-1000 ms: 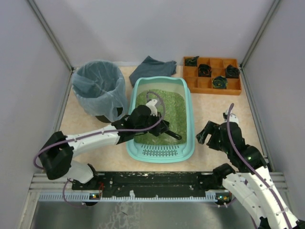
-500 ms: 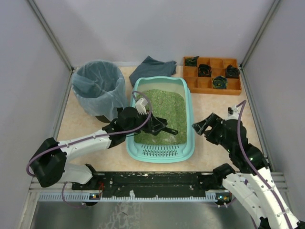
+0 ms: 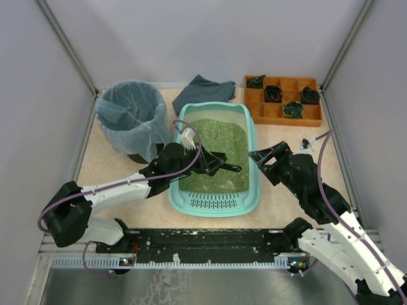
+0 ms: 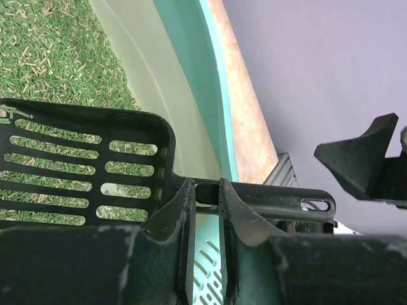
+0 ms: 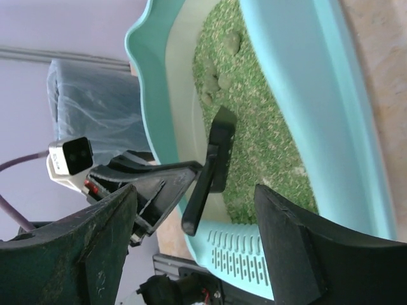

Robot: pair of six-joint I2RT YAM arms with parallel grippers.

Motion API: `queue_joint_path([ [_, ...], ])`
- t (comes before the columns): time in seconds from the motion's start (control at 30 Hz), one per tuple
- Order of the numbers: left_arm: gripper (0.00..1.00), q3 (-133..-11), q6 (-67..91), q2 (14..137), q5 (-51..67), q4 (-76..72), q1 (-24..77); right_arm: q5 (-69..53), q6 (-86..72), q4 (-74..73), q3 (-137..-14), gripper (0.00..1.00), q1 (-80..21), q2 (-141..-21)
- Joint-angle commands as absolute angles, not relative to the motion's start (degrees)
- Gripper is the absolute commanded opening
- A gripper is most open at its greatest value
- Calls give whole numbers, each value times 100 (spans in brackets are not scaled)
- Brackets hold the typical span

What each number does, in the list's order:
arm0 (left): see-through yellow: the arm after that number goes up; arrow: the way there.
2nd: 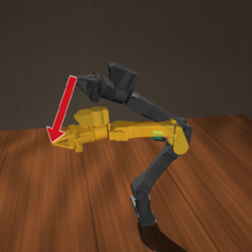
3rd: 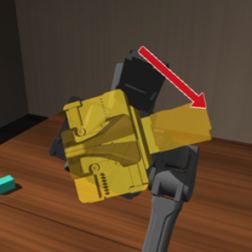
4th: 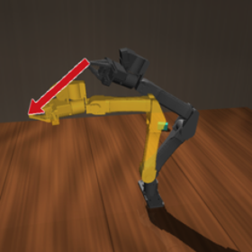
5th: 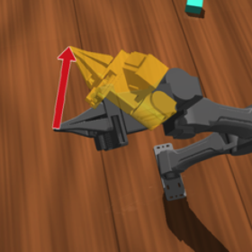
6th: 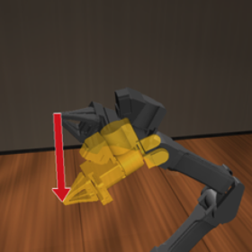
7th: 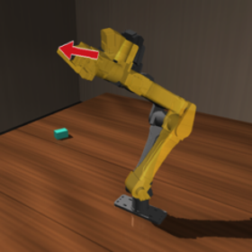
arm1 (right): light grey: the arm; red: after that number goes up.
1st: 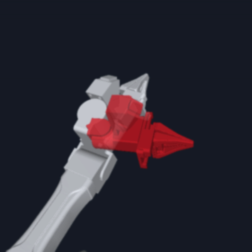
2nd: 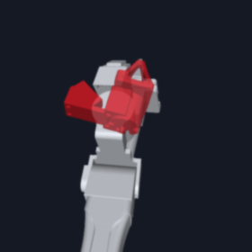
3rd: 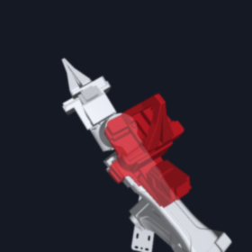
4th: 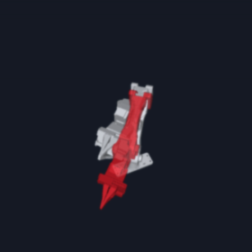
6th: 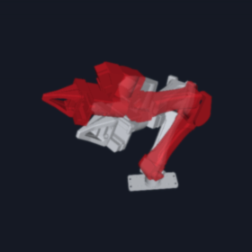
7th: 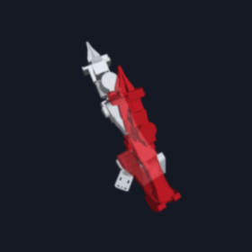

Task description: Clean the litter box

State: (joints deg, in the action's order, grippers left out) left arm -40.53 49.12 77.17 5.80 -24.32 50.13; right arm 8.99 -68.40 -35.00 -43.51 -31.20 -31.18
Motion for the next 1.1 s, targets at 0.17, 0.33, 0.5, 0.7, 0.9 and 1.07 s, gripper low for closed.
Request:
queue_joint_path([
  [0.17, 10, -4081, 5024, 7848, 136, -2781, 5124, 2908, -7833, -2696, -4467, 73, -5037, -3985],
  [0.33, 10, -4107, 4954, 7816, 63, -2688, 5148, 3223, -8034, -2659, -4608, 68, -5443, -4666],
  [0.5, 10, -4074, 4945, 7781, 59, -2671, 5157, 3358, -7953, -2552, -4632, 56, -5452, -5008],
  [0.7, 10, -4011, 4970, 7736, 27, -2689, 5165, 3296, -7844, -2340, -4567, 38, -5450, -5097],
  [0.9, 12, -4025, 4967, 7716, 25, -2689, 5175, 3188, -7798, -2189, -4529, 19, -5454, -5158],
  [1.07, 17, -3995, 4929, 7629, 0, -2663, 5169, 3128, -7661, -2106, -4539, 2, -5449, -5161],
])
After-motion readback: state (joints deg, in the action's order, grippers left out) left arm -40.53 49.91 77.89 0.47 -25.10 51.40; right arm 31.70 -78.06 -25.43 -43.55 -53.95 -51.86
